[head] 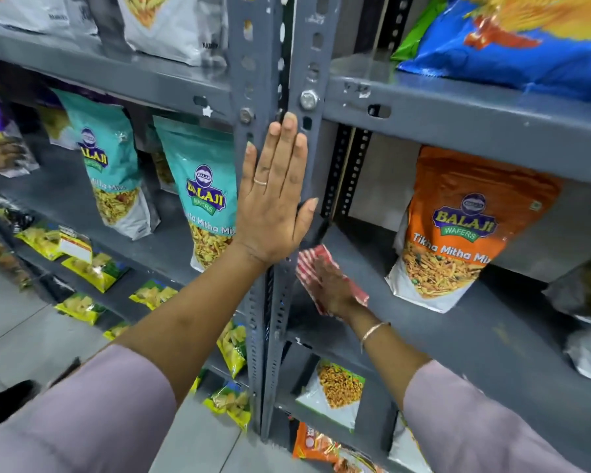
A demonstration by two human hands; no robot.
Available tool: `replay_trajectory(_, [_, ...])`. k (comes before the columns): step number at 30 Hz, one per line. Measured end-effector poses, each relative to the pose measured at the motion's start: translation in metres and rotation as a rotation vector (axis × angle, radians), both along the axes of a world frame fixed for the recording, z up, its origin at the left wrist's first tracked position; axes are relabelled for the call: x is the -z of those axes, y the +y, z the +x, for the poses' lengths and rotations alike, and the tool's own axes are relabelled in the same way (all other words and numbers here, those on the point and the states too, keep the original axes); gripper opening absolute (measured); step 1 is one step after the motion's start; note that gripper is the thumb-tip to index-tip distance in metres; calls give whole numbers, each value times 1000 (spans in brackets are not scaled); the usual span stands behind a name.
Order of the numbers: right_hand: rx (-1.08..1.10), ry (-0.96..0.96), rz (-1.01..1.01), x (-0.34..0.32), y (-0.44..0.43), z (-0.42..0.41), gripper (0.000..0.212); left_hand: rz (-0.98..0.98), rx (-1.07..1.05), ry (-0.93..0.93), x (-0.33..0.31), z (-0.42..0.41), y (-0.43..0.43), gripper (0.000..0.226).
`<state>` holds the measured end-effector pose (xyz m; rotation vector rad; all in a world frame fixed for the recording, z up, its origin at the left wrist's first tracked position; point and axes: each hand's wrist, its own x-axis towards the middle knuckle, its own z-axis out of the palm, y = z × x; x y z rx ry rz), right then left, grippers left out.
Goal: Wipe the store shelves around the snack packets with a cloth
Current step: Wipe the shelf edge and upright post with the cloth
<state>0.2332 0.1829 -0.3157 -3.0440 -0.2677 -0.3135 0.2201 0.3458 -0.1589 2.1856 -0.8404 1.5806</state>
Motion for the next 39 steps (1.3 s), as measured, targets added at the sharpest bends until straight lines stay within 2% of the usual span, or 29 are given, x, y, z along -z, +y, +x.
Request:
replay_trajectory(1, [60,92,-50,9,-1,-6,75,2,-4,11,-1,0,1,62])
replay_trajectory(2, [129,217,-10,12,3,-12,72,1,-18,14,1,0,0,62])
replay_trajectory(3, [148,329,-87,15,6,-23,68,1,-21,31,0,-1,0,62])
replay_trajectory(5, [141,276,-9,14,11,-44,60,5,-40,50,0,-3,-1,63])
replay_trajectory(7, [138,235,142,5,15,-66,56,9,-56,63,-2,-4,-1,65])
replay_trajectory(8, [143,219,282,0,15,-82,54,7,-57,61,-2,-5,0,66])
replay_trajectory(10, [109,174,408,-8,10,-109,49,14,-69,63,-3,-6,0,75])
replay_trajectory(12, [30,332,458,-24,-5,-127,45,33,-76,70,-5,-8,-1,81])
replay_trajectory(14, [-75,600,607,-44,-27,-127,46,33,-87,76,-5,-11,-1,79])
replay_trajectory(15, [-102,649,729,-55,-35,-124,48,27,-102,80,-5,-11,-2,76])
replay_trajectory(16, [-67,629,855,-61,-42,-117,49,17,-110,86,-7,-12,-1,71])
replay_trajectory(17, [-8,543,984,-66,-46,-111,48,5,-112,88,-8,-13,-2,68])
replay_trajectory(18, [86,426,1027,-68,-46,-104,45,-5,-112,88,-9,-14,-2,65])
replay_trajectory(19, [180,295,963,-65,-42,-98,42,-9,-109,89,-10,-15,-3,64])
replay_trajectory(21, [226,208,634,-46,-29,-92,42,-16,-100,88,-10,-15,-4,64])
replay_trajectory(23, [136,286,385,-25,-3,-93,48,-32,-89,82,-9,-14,-4,65])
replay_trajectory(25, [91,345,283,-4,26,-93,62,-54,-59,81,-9,-13,-4,66])
replay_trajectory(29, [159,343,267,14,5,-93,54,-54,-49,89,-10,-15,-3,65])
replay_trajectory(31, [294,290,162,20,-27,-109,66,-45,-58,114,-11,-18,-3,66])
replay_trajectory(33, [516,307,101,22,-61,-126,61,-32,-67,129,-12,-19,-4,66])
replay_trajectory(36, [893,309,342,6,-75,-142,61,-38,-65,136,-12,-21,-4,65])
replay_trajectory(37, [888,328,364,0,-66,-142,57,-45,-60,131,-11,-21,-5,65])
replay_trajectory(38, [790,311,419,-5,-54,-138,54,-54,-57,130,-10,-22,-6,64])
replay_trajectory(39, [586,227,425,0,-46,-132,51,-64,-57,136,-9,-23,-7,64])
